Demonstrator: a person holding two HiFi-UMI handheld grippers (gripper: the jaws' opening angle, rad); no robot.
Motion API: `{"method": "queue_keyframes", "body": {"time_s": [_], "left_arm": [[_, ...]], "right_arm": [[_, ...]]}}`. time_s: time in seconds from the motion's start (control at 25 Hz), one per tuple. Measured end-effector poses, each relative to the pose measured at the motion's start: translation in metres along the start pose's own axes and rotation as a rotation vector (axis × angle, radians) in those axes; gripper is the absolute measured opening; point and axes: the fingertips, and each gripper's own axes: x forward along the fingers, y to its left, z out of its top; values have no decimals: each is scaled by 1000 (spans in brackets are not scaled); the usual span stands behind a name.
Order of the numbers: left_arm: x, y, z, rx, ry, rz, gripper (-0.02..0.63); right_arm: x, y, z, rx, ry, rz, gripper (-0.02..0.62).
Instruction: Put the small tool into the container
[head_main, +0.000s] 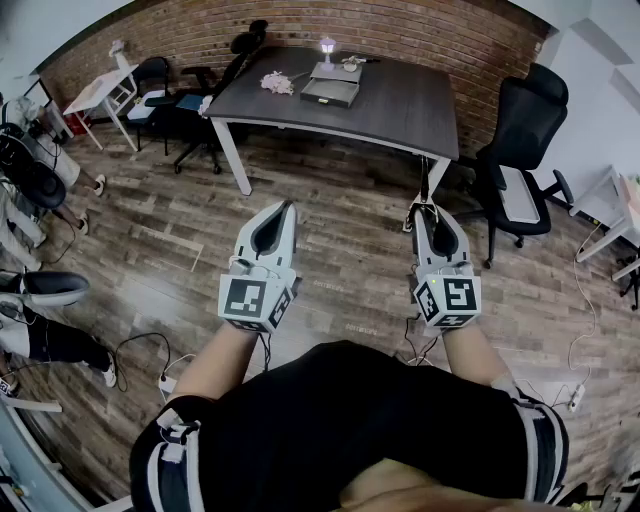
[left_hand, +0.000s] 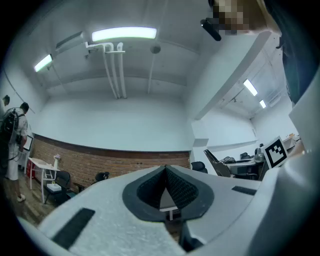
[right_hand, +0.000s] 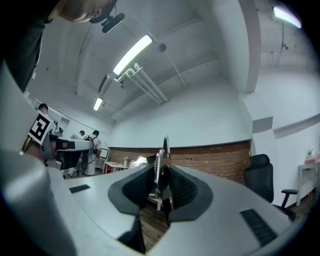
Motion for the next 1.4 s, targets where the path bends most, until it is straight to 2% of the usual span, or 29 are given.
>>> {"method": "queue_keyframes", "body": {"time_s": [1.4], "left_arm": [[5, 16, 0, 17, 11, 1, 9]], "right_arm": [[22, 7, -6, 0, 11, 9, 92]]}}
